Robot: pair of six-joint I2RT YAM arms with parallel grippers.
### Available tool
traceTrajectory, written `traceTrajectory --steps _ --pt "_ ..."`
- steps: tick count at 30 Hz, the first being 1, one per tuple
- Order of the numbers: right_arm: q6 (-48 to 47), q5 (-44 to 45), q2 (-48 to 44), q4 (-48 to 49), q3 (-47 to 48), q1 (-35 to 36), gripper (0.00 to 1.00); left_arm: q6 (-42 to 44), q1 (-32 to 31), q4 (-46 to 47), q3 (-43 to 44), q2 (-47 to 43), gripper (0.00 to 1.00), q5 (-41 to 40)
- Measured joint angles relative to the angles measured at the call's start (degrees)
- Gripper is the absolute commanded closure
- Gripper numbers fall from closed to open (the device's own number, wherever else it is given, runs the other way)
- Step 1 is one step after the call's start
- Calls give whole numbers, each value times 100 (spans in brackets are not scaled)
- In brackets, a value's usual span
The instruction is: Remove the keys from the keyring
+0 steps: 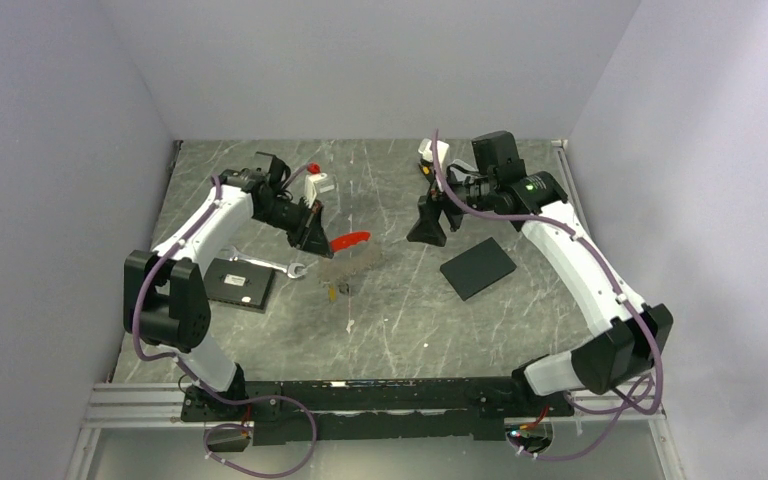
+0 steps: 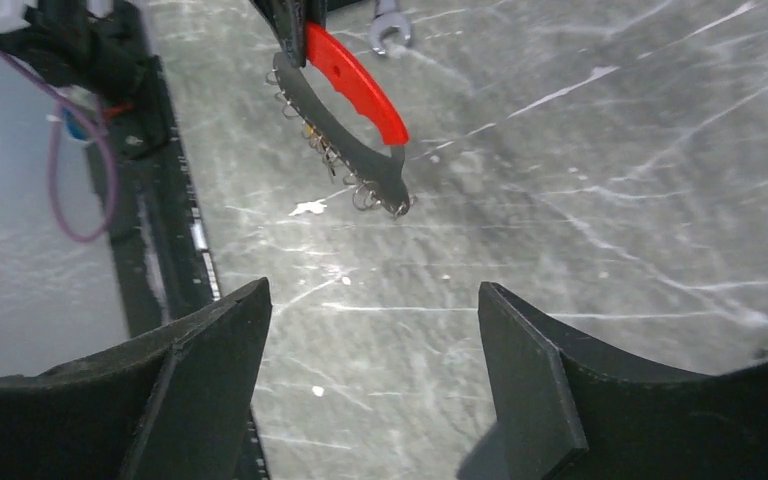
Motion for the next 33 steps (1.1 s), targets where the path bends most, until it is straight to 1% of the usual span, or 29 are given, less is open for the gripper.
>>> traceTrajectory --steps 3,8,11,15,19,23,28,29,30,32,33 --pt "254 -444 264 98 -129 -98 28 511 -210 -522 249 0 100 4" --pt "649 -1023 361 396 -439 -26 33 935 -636 -859 573 -63 100 -48" --pt "793 -1222 361 595 -599 142 36 1029 -1078 -881 584 -197 100 -243" --pt "857 -1270 361 737 -817 605 43 1126 -1703 -977 678 -269 100 -546" --pt "894 -1270 361 828 -1023 931 51 1134 -1884 -1036 789 -269 100 -627" --pt "935 -1276 361 984 -1250 1029 59 1141 -1886 -1128 855 -269 100 -734" --pt "984 -1257 361 1117 -1307 1088 72 1161 -1891 -1196 857 -264 100 -769" --pt "984 -1248 365 1121 -1307 1093 76 1161 -1891 -1215 859 -264 100 -769" --pt "986 -1228 372 1123 -1307 1104 81 1161 -1888 -1235 861 -264 100 -772" --pt "986 -1224 391 1128 -1307 1117 96 1158 -1880 -1285 861 -264 100 -778" --pt "1010 -1233 402 1128 -1307 1123 100 1158 -1873 -1294 861 -264 100 -809"
